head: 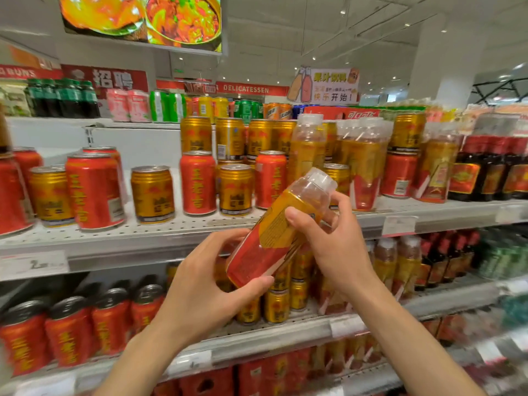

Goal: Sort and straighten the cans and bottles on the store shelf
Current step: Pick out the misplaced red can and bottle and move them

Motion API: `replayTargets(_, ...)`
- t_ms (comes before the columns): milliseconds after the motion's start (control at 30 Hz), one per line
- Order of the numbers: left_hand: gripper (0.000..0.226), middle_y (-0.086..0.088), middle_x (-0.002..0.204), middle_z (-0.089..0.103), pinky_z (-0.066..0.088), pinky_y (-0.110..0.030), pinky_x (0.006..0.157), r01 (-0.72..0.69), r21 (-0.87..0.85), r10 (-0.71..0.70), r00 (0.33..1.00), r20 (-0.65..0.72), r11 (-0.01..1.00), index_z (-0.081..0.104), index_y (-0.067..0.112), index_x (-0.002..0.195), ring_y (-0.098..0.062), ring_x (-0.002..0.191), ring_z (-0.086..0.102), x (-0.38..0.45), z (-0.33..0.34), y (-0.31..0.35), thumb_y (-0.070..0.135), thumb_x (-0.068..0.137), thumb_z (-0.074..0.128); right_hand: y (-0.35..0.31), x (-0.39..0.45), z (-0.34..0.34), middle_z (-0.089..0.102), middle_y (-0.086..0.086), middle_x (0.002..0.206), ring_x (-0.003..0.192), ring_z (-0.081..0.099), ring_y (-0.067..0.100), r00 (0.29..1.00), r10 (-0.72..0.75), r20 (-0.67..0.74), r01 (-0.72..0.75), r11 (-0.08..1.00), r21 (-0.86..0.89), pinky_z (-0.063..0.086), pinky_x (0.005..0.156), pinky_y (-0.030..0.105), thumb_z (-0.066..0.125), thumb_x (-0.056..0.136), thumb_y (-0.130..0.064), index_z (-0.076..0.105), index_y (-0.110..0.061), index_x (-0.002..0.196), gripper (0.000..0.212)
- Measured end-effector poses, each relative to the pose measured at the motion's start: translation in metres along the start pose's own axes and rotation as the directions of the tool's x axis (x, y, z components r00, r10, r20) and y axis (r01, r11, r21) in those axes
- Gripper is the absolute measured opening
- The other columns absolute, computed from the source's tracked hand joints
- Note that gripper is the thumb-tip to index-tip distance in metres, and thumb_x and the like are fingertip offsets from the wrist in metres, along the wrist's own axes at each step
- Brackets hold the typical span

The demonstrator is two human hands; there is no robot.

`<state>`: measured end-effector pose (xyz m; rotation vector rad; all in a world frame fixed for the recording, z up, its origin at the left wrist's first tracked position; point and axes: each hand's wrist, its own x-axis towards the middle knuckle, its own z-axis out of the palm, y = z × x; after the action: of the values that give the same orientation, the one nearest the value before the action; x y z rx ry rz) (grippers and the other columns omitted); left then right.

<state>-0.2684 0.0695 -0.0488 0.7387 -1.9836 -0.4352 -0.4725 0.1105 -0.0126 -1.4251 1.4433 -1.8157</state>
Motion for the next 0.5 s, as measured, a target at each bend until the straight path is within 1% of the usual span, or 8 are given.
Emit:
replayTargets(100,0.062,0.025,0.118,0.065,0.052,-0.022,0.091,0.002,-0.012,-0.002,1.0,-0.004,1.0,0.057,0.04,0.125,0.0,0.112,0.062,0.014,0.052,0.027,0.05,0.071,0.086,0.009,0.013,-0.057,0.07,-0.011,0.119,0.109,0.069,0.007,1.0,-0.024,0.012,0.024,1.0,-0.016,0.061,0.087,0.045,0.083,0.067,-0.061,0.048,-0.039,0.127,0.073)
replayTargets(200,0.063,0.025,0.117,0.065,0.053,-0.022,0.089,0.011,-0.033,-0.011,1.0,0.006,0.999,0.057,0.039,0.125,0.001,0.11,0.063,0.028,0.102,0.051,0.053,0.07,0.085,0.017,0.026,-0.11,0.069,-0.014,0.118,0.109,0.068,0.005,0.999,-0.018,0.028,0.019,0.999,-0.037,0.06,0.089,0.045,0.081,0.068,-0.062,0.047,-0.047,0.121,0.065)
replayTargets(267,0.063,0.026,0.116,0.065,0.053,-0.02,0.088,0.017,-0.038,-0.017,1.0,0.003,0.999,0.056,0.04,0.124,0.002,0.109,0.063,0.036,0.127,0.063,0.055,0.07,0.084,0.02,0.035,-0.138,0.068,-0.015,0.118,0.106,0.068,0.001,0.999,-0.018,0.03,0.019,0.998,-0.054,0.06,0.09,0.041,0.077,0.069,-0.061,0.044,-0.045,0.126,0.069)
replayTargets(333,0.063,0.026,0.117,0.064,0.053,-0.022,0.088,0.022,-0.04,-0.022,1.0,0.012,0.999,0.056,0.04,0.124,0.001,0.11,0.063,0.043,0.147,0.071,0.057,0.07,0.083,0.024,0.042,-0.16,0.067,-0.016,0.117,0.103,0.066,-0.005,1.0,-0.015,0.028,0.017,0.997,-0.076,0.058,0.09,0.032,0.076,0.07,-0.059,0.04,-0.04,0.133,0.074)
replayTargets(367,0.064,0.026,0.117,0.064,0.054,-0.023,0.088,0.026,-0.039,-0.025,1.0,0.018,0.999,0.056,0.041,0.125,0.002,0.11,0.063,0.047,0.155,0.074,0.057,0.07,0.083,0.026,0.046,-0.168,0.067,-0.016,0.115,0.103,0.065,-0.006,0.999,-0.012,0.03,0.014,0.997,-0.082,0.058,0.089,0.03,0.076,0.071,-0.058,0.039,-0.042,0.132,0.074)
replayTargets(433,0.064,0.026,0.117,0.065,0.055,-0.024,0.088,0.023,-0.028,-0.023,1.0,0.014,0.999,0.056,0.041,0.125,0.003,0.11,0.062,0.055,0.168,0.078,0.058,0.07,0.084,0.03,0.053,-0.181,0.067,-0.017,0.114,0.104,0.067,-0.002,0.999,-0.001,0.036,0.004,0.997,-0.075,0.059,0.087,0.031,0.077,0.071,-0.059,0.037,-0.047,0.13,0.072)
replayTargets(500,0.064,0.028,0.117,0.064,0.054,-0.019,0.088,0.02,-0.034,-0.02,1.0,0.008,0.999,0.056,0.042,0.125,0.005,0.11,0.062,0.064,0.178,0.082,0.057,0.069,0.084,0.032,0.06,-0.19,0.067,-0.019,0.113,0.102,0.067,-0.003,0.999,-0.004,0.037,0.006,0.997,-0.076,0.06,0.087,0.035,0.076,0.069,-0.061,0.037,-0.049,0.129,0.073)
